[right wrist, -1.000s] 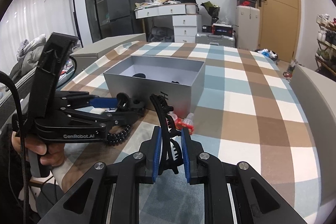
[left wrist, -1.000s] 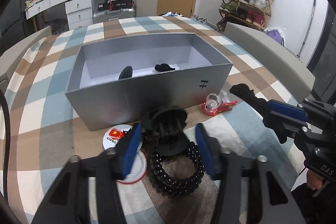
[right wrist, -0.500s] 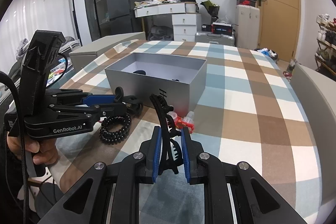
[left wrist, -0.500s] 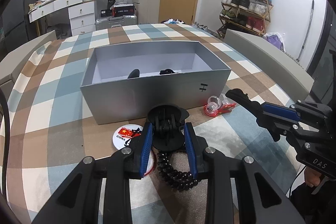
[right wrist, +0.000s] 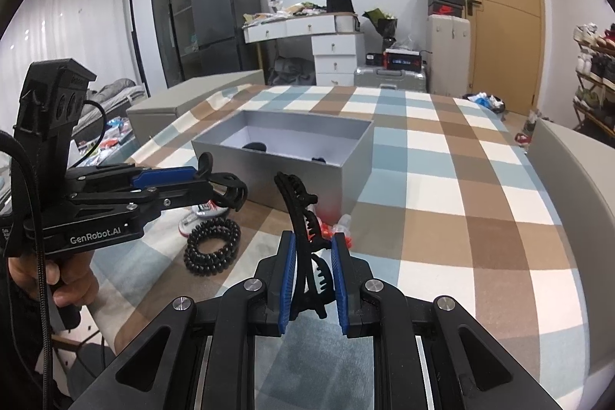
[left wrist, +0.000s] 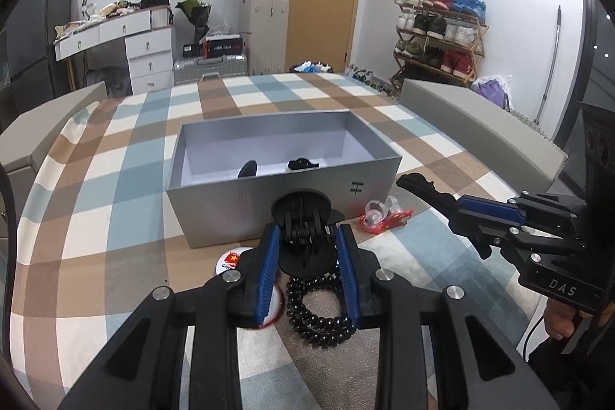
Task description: Organize jewelry
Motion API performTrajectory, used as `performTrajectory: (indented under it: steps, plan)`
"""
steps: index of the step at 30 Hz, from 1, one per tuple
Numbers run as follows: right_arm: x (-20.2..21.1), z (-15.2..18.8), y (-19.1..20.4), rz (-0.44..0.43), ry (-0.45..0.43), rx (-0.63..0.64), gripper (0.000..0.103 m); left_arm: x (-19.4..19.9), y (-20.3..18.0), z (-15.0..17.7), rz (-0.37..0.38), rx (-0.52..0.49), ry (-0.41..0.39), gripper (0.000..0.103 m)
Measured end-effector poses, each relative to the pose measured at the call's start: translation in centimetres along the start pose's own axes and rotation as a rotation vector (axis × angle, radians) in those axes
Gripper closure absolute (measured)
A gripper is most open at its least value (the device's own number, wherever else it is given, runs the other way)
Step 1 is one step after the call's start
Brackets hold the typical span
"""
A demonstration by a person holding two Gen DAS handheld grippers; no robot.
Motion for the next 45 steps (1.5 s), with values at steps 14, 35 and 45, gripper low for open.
performTrajectory:
  steps: [14, 35, 45]
  plan:
    - [1.0, -3.1, -0.9, 0.0, -0.088, -0.053, 0.086, 1.6, 1.1, -3.1, -0.002, 0.008, -0.126, 0.079]
    - [-1.1, -8.7, 0.4, -0.017, -0.141, -0.041, 0.086, 0.4, 4.7, -6.3, -0.068, 0.056, -0.191, 0.079]
    - [-4.2, -8.7, -0.2, -0.024, -0.095, -0.075, 0.086, -0.5, 6.1, -7.0, -0.093, 0.073, -0.195, 0.079]
Point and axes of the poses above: each gripper's, at about its wrist camera, not at the fingertips, and x roughly against the way its jaws point, y to its left, z to its underside, the point moved 10 cm from there along -x, roughly the way its jaws point, and after that the axes turned 2 degrees about x, right-handed, at the moved point
